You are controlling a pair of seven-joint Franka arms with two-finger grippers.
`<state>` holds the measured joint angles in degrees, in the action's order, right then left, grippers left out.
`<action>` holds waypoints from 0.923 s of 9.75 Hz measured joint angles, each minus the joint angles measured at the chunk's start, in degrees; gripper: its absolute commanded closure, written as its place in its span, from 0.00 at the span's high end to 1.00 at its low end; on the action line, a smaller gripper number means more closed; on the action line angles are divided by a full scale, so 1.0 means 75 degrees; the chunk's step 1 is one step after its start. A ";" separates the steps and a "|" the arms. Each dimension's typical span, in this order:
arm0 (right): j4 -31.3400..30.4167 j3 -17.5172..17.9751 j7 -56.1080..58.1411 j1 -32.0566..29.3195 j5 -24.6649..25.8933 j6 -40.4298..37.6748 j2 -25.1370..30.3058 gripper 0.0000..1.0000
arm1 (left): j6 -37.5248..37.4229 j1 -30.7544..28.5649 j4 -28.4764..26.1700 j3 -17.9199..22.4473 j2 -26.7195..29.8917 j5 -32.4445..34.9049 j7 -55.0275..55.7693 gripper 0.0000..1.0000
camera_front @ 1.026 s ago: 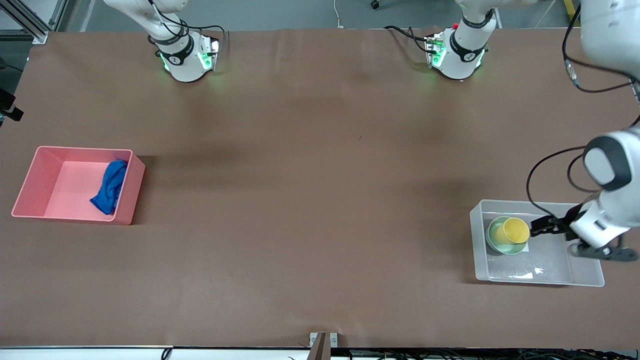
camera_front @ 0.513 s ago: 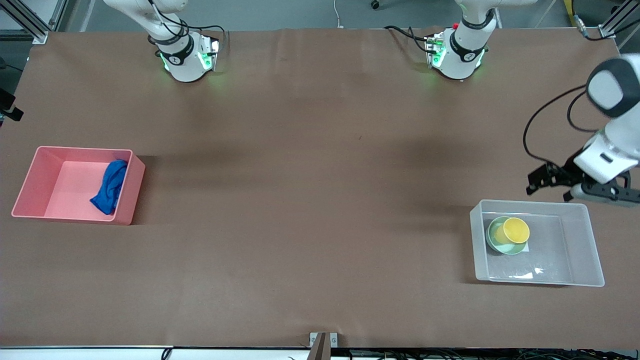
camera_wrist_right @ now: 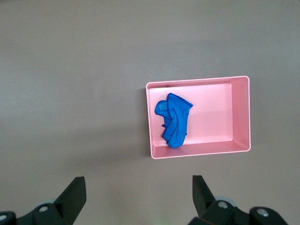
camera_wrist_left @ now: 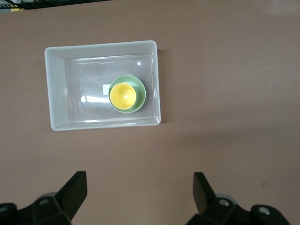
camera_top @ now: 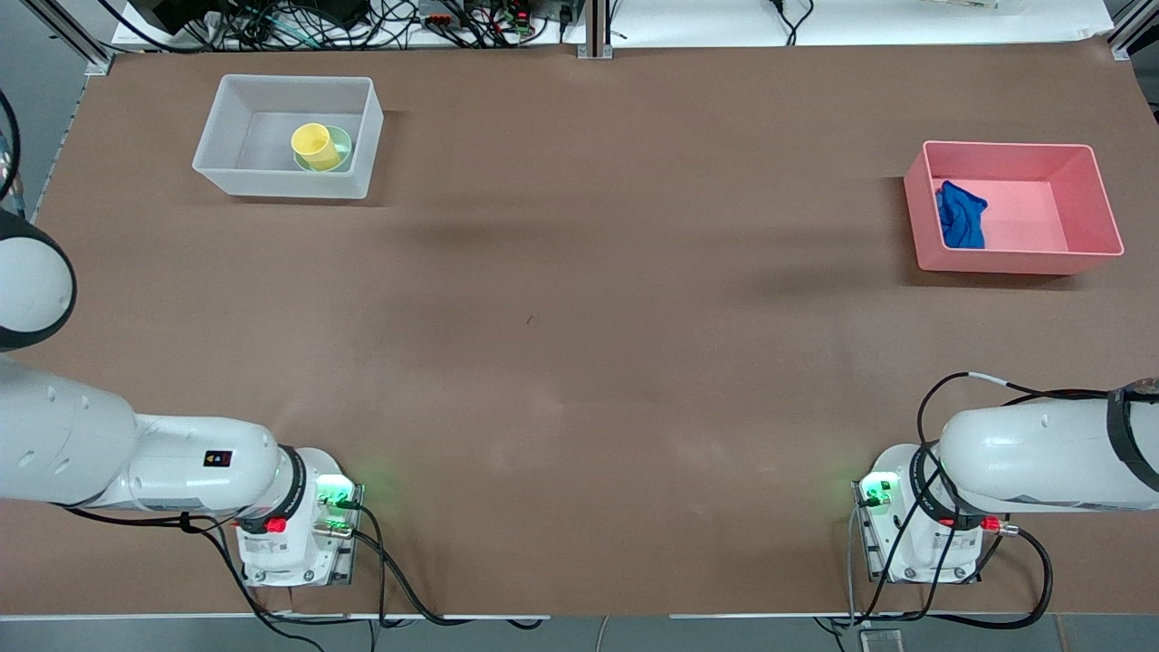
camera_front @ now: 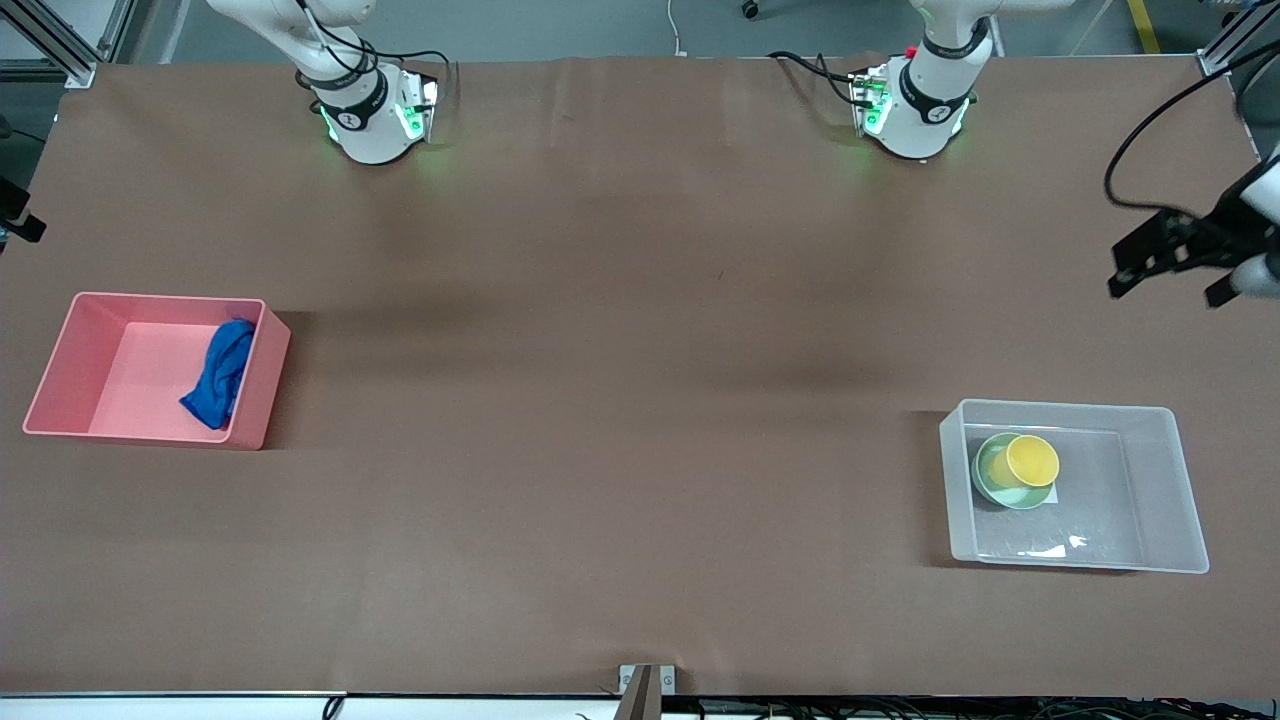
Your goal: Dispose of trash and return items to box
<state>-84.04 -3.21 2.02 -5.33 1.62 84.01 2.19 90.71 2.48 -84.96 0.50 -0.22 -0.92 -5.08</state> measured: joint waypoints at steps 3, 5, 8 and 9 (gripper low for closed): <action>0.0000 0.0001 0.0000 0.0000 0.0000 0.0000 0.0000 1.00 | -0.0622 0.0002 0.0312 -0.0214 0.0073 0.0000 0.0728 1.00; 0.0000 0.0001 0.0000 0.0000 0.0000 0.0000 0.0000 1.00 | -0.0676 0.0003 0.0230 -0.0285 0.0100 0.0000 0.0838 1.00; 0.0000 0.0001 0.0000 0.0000 0.0000 0.0000 0.0000 1.00 | -0.0688 0.0002 0.0183 -0.0286 0.0101 0.0000 0.0829 1.00; 0.0000 0.0001 0.0000 0.0000 0.0000 0.0000 0.0000 1.00 | -0.0691 0.0000 0.0171 -0.0284 0.0097 -0.0006 0.0821 1.00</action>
<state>-84.04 -3.20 2.03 -5.33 1.62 84.01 2.19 85.53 2.49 -83.68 -1.63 0.51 -0.97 1.08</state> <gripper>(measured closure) 0.000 0.000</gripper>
